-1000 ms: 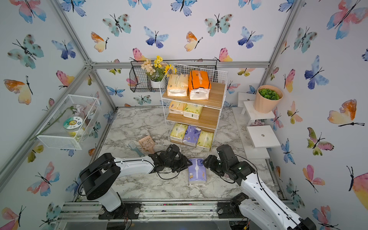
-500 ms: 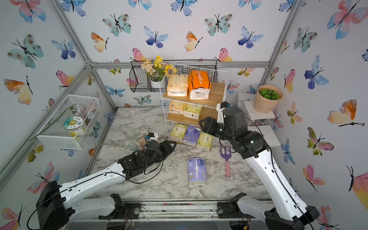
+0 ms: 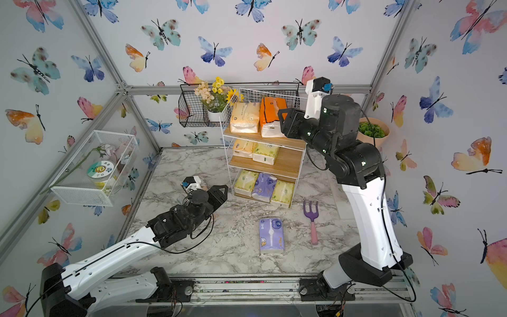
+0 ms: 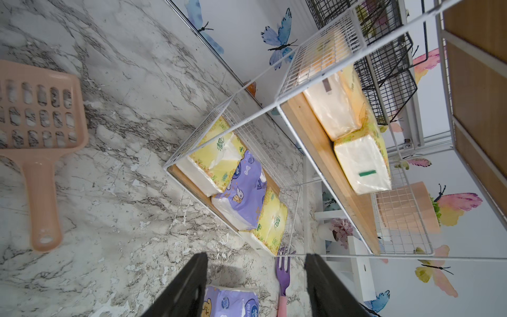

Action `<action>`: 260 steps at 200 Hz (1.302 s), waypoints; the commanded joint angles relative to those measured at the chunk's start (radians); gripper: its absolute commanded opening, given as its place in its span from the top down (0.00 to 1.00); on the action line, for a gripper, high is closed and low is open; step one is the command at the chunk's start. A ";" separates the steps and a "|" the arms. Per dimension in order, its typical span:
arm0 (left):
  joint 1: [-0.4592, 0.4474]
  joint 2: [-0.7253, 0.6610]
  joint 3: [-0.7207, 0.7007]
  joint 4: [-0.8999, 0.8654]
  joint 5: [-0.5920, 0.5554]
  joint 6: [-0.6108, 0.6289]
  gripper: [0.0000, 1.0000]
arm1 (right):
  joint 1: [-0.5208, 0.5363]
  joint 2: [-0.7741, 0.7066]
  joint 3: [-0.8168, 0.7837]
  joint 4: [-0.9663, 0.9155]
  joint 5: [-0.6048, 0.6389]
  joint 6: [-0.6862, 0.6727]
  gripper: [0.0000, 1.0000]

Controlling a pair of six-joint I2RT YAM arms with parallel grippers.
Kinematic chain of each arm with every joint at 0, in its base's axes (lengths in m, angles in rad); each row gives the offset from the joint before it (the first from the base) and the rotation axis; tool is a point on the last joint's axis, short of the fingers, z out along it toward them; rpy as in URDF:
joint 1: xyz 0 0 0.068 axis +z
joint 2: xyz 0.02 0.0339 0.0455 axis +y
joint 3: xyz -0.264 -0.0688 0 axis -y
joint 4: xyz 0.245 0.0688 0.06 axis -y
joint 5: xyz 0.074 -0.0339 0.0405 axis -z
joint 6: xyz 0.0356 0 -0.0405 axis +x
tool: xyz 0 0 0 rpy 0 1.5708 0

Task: Remove the tissue boxes from the shelf
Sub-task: Pick up a box of tissues from the shelf.

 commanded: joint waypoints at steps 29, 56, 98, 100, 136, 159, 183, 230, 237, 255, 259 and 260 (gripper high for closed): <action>0.009 -0.045 -0.001 -0.023 -0.081 0.023 0.39 | 0.002 0.072 -0.014 0.099 0.217 -0.069 0.51; 0.015 -0.055 -0.002 -0.024 -0.095 0.024 0.39 | 0.002 0.097 -0.046 0.111 0.258 -0.049 0.52; 0.025 -0.066 0.004 -0.027 -0.103 0.026 0.39 | 0.001 0.101 -0.125 0.166 0.258 -0.025 0.53; 0.025 -0.066 0.004 -0.027 -0.103 0.026 0.39 | 0.002 0.102 -0.126 0.166 0.255 -0.024 0.54; 0.028 -0.067 0.023 -0.026 -0.096 0.025 0.39 | 0.001 0.089 -0.181 0.197 0.221 0.003 0.69; 0.028 -0.069 0.038 -0.009 -0.078 0.020 0.39 | 0.002 0.070 -0.196 0.212 0.210 0.009 0.81; 0.028 -0.062 0.063 0.041 -0.034 0.015 0.38 | 0.002 0.044 -0.205 0.207 0.206 0.020 0.89; 0.029 0.013 0.173 0.216 0.121 -0.018 0.29 | 0.002 -0.034 -0.239 0.192 0.204 0.040 0.99; 0.028 0.034 0.197 0.243 0.148 -0.022 0.27 | 0.002 -0.044 -0.242 0.184 0.204 0.042 0.99; 0.028 0.098 0.278 0.313 0.223 -0.022 0.21 | 0.002 -0.069 -0.255 0.167 0.201 0.046 0.99; 0.029 0.114 0.297 0.328 0.239 -0.021 0.20 | 0.002 -0.074 -0.258 0.164 0.199 0.046 0.99; 0.029 0.118 0.302 0.330 0.243 -0.021 0.20 | 0.002 -0.075 -0.260 0.164 0.198 0.047 0.99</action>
